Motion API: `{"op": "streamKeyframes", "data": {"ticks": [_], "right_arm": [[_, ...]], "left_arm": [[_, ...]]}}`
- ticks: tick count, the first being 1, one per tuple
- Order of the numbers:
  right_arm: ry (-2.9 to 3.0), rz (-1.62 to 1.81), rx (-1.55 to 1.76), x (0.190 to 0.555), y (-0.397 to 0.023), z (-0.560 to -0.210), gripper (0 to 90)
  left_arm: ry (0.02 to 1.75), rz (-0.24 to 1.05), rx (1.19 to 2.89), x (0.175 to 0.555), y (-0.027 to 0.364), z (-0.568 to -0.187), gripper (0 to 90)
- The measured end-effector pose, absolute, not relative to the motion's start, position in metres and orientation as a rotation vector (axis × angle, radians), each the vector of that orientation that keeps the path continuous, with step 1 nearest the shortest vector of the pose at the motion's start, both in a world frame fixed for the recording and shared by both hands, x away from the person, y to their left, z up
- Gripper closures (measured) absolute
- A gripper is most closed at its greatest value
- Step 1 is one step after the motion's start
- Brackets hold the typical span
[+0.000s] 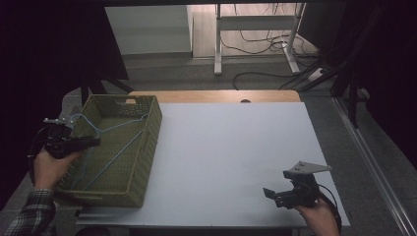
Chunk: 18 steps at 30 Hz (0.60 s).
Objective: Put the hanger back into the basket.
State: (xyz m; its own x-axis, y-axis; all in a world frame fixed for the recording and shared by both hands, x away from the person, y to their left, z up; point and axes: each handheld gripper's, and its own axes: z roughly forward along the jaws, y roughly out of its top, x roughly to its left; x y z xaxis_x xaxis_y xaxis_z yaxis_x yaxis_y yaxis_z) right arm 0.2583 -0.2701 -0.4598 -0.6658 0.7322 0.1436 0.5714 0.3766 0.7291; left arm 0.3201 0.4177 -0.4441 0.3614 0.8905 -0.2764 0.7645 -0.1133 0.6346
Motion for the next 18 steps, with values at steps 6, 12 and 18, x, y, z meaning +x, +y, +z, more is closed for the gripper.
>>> {"op": "streamKeyframes", "data": {"ticks": [6,12,18], "right_arm": [[2.414,1.167,1.168,0.256,-0.270,-0.457,0.6],[2.399,1.176,1.168,0.253,-0.271,-0.452,0.0],[2.365,1.167,1.188,0.251,-0.278,-0.449,0.0]], "left_arm": [[1.280,0.241,1.865,0.300,0.398,-0.430,31.6],[1.154,0.259,1.846,0.277,0.366,-0.420,15.6],[1.042,0.273,1.842,0.252,0.339,-0.418,10.8]]}}
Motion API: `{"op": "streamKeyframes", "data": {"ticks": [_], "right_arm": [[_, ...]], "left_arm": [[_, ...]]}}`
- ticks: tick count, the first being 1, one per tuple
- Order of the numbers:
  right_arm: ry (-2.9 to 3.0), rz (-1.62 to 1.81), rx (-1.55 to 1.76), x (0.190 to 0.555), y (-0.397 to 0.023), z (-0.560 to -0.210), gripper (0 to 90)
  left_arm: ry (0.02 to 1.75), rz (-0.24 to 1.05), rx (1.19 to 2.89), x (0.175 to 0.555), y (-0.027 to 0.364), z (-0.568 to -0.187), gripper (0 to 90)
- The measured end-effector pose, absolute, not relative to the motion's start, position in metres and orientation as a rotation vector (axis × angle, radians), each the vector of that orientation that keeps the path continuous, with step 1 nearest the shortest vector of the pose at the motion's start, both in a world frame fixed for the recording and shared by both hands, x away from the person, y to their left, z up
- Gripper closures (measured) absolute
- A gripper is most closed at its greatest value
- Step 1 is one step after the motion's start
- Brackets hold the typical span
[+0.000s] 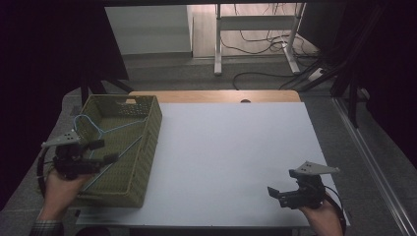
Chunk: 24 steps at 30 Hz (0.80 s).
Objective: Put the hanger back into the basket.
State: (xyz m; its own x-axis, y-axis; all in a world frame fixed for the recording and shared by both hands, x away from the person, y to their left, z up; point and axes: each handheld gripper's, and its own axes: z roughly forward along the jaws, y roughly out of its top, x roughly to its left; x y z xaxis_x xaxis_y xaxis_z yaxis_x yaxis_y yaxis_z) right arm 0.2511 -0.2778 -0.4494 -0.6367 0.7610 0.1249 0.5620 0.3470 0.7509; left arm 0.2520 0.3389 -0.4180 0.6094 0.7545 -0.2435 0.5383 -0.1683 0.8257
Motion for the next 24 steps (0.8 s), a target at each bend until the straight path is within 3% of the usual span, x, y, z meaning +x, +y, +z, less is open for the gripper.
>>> {"op": "streamKeyframes", "data": {"ticks": [14,24], "right_arm": [[2.324,1.082,1.197,0.250,-0.290,-0.451,0.0],[2.384,1.051,1.178,0.251,-0.284,-0.458,0.0]], "left_arm": [[0.971,0.257,1.905,0.216,0.288,-0.440,3.1],[0.977,0.293,2.022,0.218,0.275,-0.458,2.2]]}}
